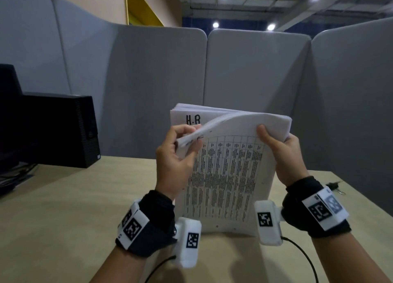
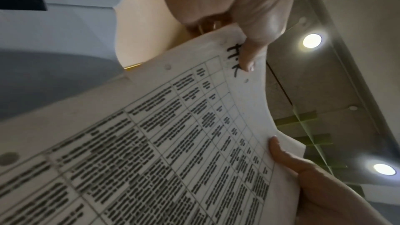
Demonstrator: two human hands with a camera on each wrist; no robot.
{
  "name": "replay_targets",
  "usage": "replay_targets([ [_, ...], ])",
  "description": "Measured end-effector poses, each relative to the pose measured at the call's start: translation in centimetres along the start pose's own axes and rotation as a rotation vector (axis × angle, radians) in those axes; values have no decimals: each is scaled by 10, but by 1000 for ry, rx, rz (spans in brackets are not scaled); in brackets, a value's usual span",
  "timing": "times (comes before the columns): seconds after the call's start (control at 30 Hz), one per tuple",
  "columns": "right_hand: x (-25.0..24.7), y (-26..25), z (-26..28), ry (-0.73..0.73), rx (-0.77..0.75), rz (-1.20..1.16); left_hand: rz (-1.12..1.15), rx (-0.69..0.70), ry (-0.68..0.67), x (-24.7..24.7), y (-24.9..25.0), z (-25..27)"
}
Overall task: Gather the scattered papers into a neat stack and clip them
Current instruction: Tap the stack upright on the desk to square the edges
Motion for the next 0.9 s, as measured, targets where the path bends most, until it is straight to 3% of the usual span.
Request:
replay_targets([
  [0.07,-2,1,-1,-10,-8,4,68,-78,-1,-5,-6,-4],
  [0.27,-5,-1,-1,-111,0,-44,152,-239,170,-10,-17,-23],
  [0.47,-8,0,-7,-148,34,-32,145,-258,51,-3,-17,-17],
  [0.6,-10,2,-9,-130,45,-32,139,-275,81,-11,-29,-12],
  [0.9,-8,5,-13,-121,58,-24,-160,-340,61,-12,-40,-8],
])
Point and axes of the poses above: each hand's wrist, its own z-axis away from the middle knuckle, its own x-axis out of the palm, y = z × x, the point moved 5 cm from there along -z, towards the middle knuckle, and after that the axes turned 2 degrees about y, right-handed, at the moved point
